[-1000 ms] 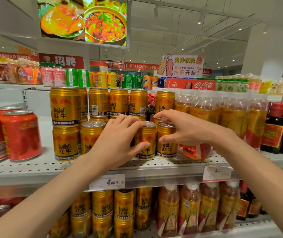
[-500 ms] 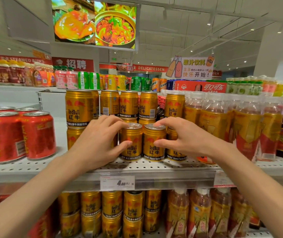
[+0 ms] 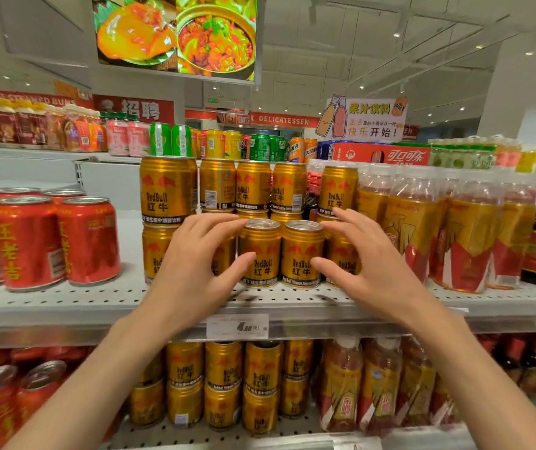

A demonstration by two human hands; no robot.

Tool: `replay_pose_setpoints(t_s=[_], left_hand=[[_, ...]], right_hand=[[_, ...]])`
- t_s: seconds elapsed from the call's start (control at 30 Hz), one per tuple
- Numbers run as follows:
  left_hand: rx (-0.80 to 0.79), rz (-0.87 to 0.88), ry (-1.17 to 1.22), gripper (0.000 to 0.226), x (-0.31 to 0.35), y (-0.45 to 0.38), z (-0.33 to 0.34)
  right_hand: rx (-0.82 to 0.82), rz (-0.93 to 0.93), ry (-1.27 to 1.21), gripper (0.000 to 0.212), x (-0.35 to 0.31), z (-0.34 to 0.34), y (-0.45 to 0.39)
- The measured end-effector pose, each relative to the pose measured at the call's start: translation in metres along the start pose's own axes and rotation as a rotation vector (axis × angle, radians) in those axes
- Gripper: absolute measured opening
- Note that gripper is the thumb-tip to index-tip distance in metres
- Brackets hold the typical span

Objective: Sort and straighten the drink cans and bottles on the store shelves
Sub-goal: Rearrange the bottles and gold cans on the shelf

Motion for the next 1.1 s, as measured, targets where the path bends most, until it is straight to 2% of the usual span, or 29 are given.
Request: replay_pose_setpoints(t_s=[0.2, 0.33, 0.47, 0.67, 0.83, 1.1], left_hand=[[0.142, -0.071, 0.268, 0.043, -0.003, 0.057, -0.011], [0.078, -0.14, 0.489, 0.034, -0.01, 0.095, 0.012], [-0.035, -0.316, 0.632, 0.033, -0.028, 0.132, 0.049], [-0.029, -0.458, 0.719, 0.026, -0.027, 0.159, 0.079], [-0.021, -0.542, 0.736, 0.024, 0.002, 0.16, 0.112], [-0.002, -0.541, 0.712, 0.023, 0.1, 0.108, 0.18]], right_hand=[[0.18, 0.17, -0.331, 0.049, 0.003, 0.013, 0.072], [0.276, 0.31, -0.59, 0.034, 0.004, 0.043, 0.115], [0.184, 0.443, -0.722, 0.022, 0.012, 0.092, 0.14], [0.084, 0.512, -0.762, 0.015, 0.035, 0.12, 0.165], [0.04, 0.5, -0.785, 0.015, 0.074, 0.111, 0.176], [-0.027, 0.458, -0.774, 0.015, 0.168, 0.053, 0.198]])
Point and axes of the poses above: each hand's wrist, its own y-axis away from the middle knuckle, its own z-axis out of the palm, x = y × z, the point moved 10 cm from there along -y, towards the middle knuckle, and after that the axes turned 9 degrees about -x, right-handed, at the moved point
